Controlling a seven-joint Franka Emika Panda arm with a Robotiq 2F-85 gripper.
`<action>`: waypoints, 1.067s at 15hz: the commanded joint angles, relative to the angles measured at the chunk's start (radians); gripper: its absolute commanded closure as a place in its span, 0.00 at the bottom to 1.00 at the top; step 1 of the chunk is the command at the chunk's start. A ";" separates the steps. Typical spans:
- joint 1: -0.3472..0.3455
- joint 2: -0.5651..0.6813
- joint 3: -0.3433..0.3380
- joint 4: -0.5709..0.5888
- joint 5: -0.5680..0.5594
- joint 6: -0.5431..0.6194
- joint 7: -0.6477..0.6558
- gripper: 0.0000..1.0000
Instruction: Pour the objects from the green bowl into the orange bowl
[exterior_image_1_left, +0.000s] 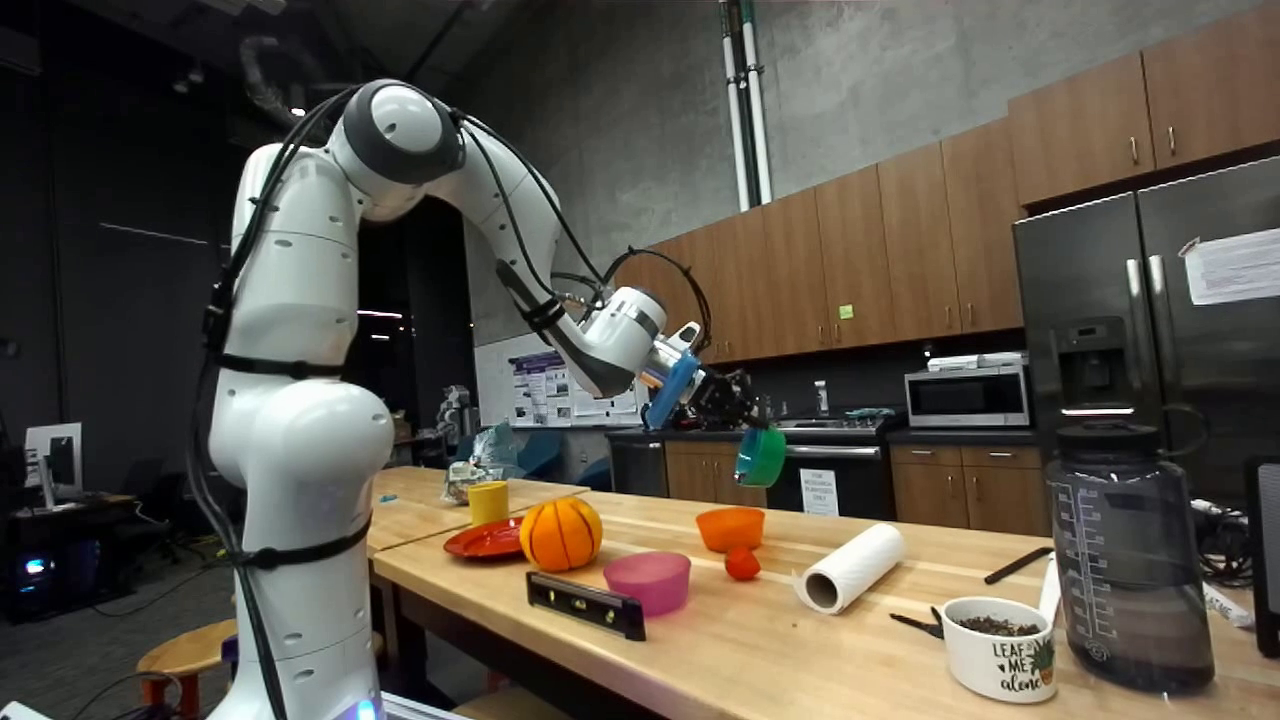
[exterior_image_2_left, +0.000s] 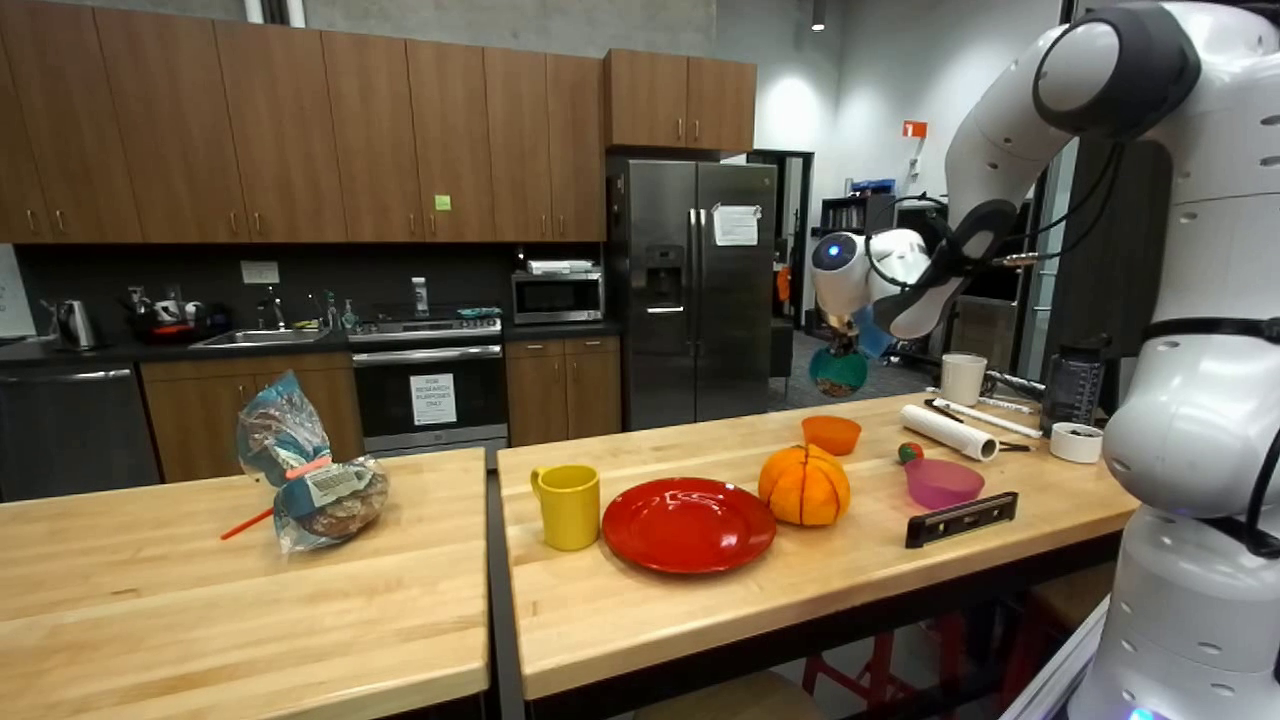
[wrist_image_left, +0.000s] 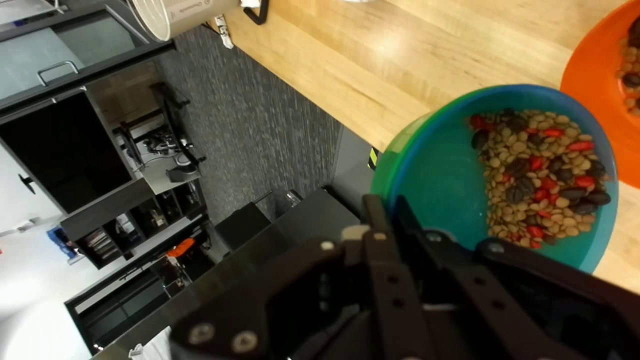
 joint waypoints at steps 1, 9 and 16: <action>0.003 -0.005 0.016 -0.033 -0.119 -0.059 0.130 0.99; 0.010 -0.003 0.053 -0.109 -0.333 -0.190 0.355 0.99; 0.024 -0.017 0.085 -0.164 -0.474 -0.270 0.487 0.99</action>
